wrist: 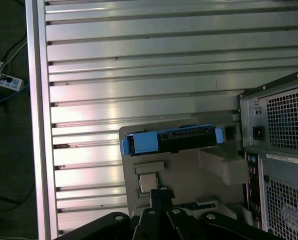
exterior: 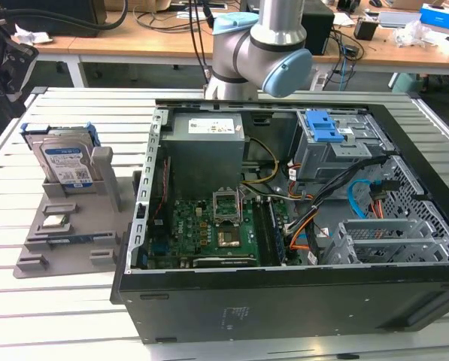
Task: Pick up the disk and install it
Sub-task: 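Pick up the disk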
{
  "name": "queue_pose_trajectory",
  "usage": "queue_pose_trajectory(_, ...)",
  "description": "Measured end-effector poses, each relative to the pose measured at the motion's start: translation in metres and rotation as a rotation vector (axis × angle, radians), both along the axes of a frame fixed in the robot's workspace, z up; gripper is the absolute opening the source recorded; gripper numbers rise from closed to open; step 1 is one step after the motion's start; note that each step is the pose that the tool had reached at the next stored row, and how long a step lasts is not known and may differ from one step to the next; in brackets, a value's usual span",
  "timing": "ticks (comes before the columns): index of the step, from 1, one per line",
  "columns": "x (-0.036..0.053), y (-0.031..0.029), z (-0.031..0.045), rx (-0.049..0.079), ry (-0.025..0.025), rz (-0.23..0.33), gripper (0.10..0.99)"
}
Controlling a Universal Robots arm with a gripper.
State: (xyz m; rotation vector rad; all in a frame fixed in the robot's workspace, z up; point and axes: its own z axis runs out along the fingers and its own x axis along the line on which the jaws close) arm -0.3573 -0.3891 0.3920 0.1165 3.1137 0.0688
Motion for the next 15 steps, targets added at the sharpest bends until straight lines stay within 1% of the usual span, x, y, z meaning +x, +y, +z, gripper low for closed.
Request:
queue_pose_trajectory(2, 0.0000, 0.0000, 0.0000, 0.000, -0.0001, 0.003, 0.106)
queue_pose_trajectory(3, -0.0001, 0.0000, 0.0000, 0.000, 0.0000, 0.013, 0.106)
queue_pose_trajectory(4, -0.0001, 0.0000, 0.0000, 0.000, 0.0000, 0.056, 0.106)
queue_pose_trajectory(5, -0.0001, 0.0000, 0.0000, 0.000, 0.0000, 0.085, 0.106)
queue_pose_trajectory(12, 0.0000, 0.0000, 0.0000, 0.000, 0.0000, 0.193, 0.106)
queue_pose_trajectory(13, 0.0000, 0.0000, 0.0000, 0.000, 0.0000, 0.243, 0.106)
queue_pose_trajectory(15, 0.0000, 0.0000, 0.0000, 0.000, 0.0000, 0.267, 0.106)
